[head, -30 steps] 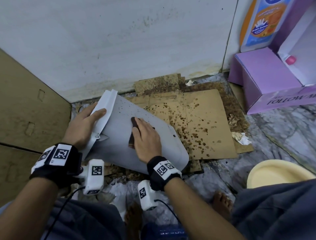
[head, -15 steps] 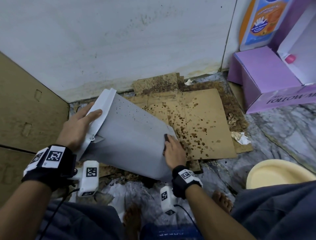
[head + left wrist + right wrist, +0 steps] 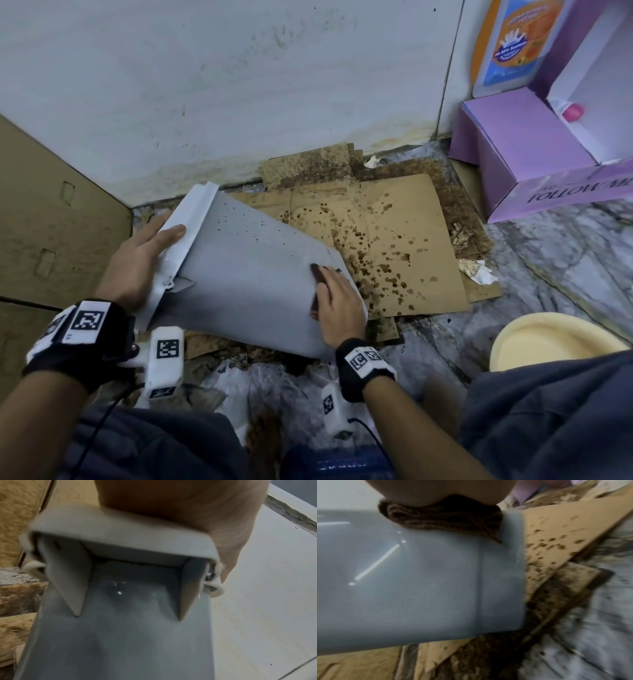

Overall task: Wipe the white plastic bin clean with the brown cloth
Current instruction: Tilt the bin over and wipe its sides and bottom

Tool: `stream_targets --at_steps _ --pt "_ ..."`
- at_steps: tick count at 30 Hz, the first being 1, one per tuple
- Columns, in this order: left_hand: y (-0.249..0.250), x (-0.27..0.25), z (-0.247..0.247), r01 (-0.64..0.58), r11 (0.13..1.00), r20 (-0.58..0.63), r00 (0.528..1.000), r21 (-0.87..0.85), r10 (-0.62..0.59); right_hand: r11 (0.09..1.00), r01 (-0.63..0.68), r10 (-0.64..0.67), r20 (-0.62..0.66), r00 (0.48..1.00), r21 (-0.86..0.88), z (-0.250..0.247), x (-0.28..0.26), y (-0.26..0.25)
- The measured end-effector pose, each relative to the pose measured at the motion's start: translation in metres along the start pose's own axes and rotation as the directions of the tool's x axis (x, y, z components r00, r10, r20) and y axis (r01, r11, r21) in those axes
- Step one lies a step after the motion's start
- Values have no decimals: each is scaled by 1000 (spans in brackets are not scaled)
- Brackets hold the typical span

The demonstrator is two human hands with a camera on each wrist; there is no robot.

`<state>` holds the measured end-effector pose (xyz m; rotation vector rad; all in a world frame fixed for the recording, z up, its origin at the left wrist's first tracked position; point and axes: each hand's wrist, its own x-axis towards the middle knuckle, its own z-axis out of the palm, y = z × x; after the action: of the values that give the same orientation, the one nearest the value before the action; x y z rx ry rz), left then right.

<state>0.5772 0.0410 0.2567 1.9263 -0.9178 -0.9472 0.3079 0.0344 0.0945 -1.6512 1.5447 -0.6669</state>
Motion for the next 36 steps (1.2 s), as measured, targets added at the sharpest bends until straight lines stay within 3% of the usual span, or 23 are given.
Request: stream_targets --at_steps 3,8,13,16,19,23,26,29,31,34,36 --pt "-6 0 -6 22 999 37 999 -39 -20 996 -83 83 -7 997 12 -5 -2 22" --pt "7 -5 1 68 997 120 991 -47 -62 988 -149 147 41 988 47 -4 10 0" --pt "26 -4 19 38 999 152 988 -4 -37 989 -75 47 205 978 131 -3 23 -48" --pt "30 0 17 37 994 215 975 99 -58 975 -10 -46 246 968 223 -9 28 -87" --pt "21 8 9 -39 981 267 963 190 -13 942 86 -181 274 945 325 -14 30 -128" --pt "33 -6 20 -49 974 265 964 220 -11 926 132 -256 331 908 355 -5 35 -151" --pt "28 -11 18 -3 979 218 975 202 -42 945 219 -295 344 891 244 8 38 -137" --pt "15 -13 17 -20 971 110 994 236 -6 964 204 -252 359 899 168 18 42 -100" --pt "10 -17 22 -43 949 98 995 313 13 969 245 -221 370 902 -19 21 44 -61" --pt "12 -26 30 -59 919 66 997 390 36 956 169 -62 395 917 -241 18 35 4" --pt "14 -29 32 -82 911 71 996 403 58 966 99 4 392 920 -241 18 28 26"
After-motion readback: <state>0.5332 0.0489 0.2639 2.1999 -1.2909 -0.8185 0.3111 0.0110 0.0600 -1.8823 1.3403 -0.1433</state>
